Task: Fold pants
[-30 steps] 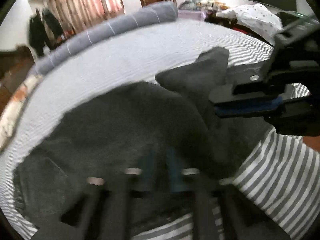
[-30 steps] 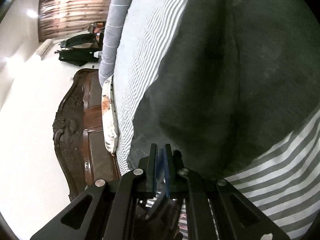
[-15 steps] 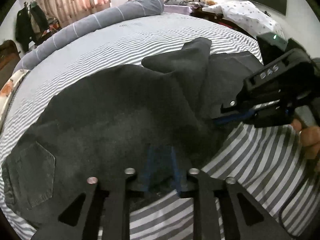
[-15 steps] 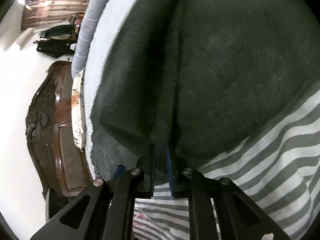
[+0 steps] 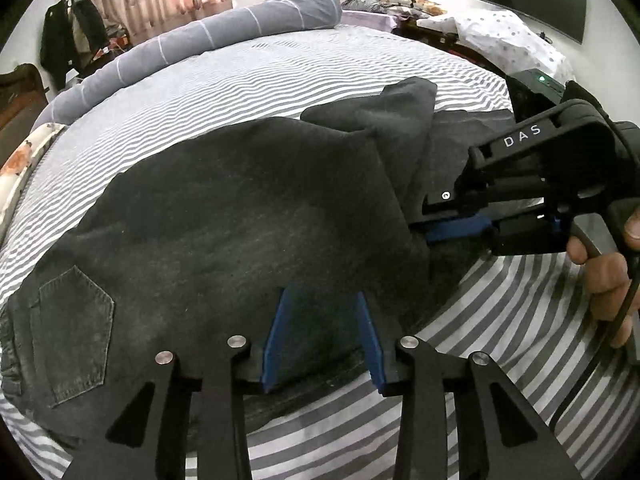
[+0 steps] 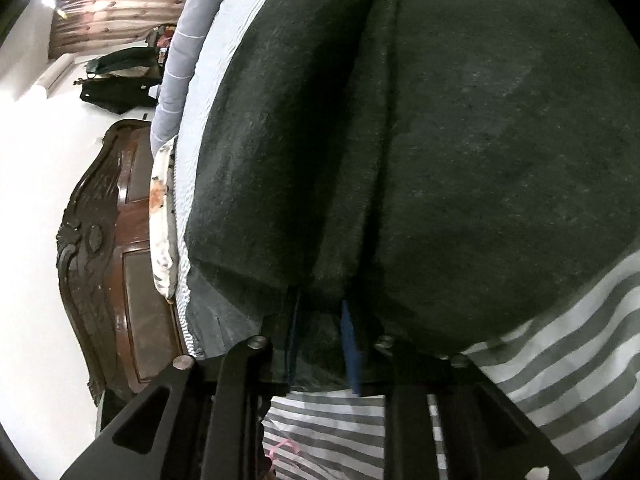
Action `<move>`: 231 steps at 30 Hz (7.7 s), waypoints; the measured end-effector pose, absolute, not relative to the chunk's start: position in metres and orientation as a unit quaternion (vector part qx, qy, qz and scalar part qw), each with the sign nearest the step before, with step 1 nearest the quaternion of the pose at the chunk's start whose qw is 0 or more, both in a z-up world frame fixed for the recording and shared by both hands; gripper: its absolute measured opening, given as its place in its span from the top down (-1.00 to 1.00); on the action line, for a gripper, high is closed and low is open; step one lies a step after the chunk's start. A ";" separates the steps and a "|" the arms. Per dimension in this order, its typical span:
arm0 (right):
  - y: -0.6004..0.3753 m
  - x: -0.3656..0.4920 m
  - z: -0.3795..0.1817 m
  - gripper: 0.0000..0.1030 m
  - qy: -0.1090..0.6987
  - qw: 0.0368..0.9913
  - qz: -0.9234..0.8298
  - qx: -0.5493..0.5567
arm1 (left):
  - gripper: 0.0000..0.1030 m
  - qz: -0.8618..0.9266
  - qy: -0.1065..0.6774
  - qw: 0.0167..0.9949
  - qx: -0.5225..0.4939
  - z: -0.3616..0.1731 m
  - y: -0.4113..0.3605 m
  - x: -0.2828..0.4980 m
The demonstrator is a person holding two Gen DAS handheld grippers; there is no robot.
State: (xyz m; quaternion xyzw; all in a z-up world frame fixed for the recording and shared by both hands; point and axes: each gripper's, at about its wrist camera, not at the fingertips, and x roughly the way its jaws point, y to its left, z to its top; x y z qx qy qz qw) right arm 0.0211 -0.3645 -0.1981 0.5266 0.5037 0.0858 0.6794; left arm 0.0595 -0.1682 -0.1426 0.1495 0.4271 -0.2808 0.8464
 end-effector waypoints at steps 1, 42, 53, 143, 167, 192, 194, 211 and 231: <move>-0.364 0.023 -0.195 0.81 0.500 0.683 0.091 0.525 | 0.27 -0.281 0.427 0.846 0.149 -0.143 -0.168 0.059; -0.375 0.028 -0.158 0.79 0.463 0.666 0.141 0.568 | 0.92 -0.226 0.334 0.890 0.214 -0.134 -0.205 0.067; -0.397 0.034 -0.204 0.26 0.391 0.619 0.127 0.670 | 0.92 -0.228 0.349 0.898 0.143 -0.088 -0.188 0.081; -0.528 -0.038 -0.100 0.66 0.431 0.793 -0.159 0.399 | 0.38 -0.244 0.381 0.881 0.136 -0.100 -0.141 0.097; -0.243 0.259 -0.164 0.44 0.686 0.640 0.182 0.293 | 0.30 -0.171 0.441 0.880 0.041 -0.168 -0.098 0.169; -0.192 0.201 -0.196 0.04 0.658 0.579 0.349 0.331 | 0.28 -0.161 0.451 0.878 0.004 -0.172 -0.088 0.172; -0.193 0.212 -0.206 0.04 0.650 0.559 0.348 0.379 | 0.28 -0.161 0.451 0.878 0.003 -0.171 -0.090 0.174; -0.177 0.268 -0.167 0.76 0.625 0.672 0.280 0.280 | 0.28 -0.160 0.456 0.875 -0.011 -0.165 -0.088 0.162; -0.146 0.270 -0.168 0.78 0.629 0.741 0.218 0.087 | 0.28 -0.157 0.469 0.869 -0.014 -0.165 -0.090 0.169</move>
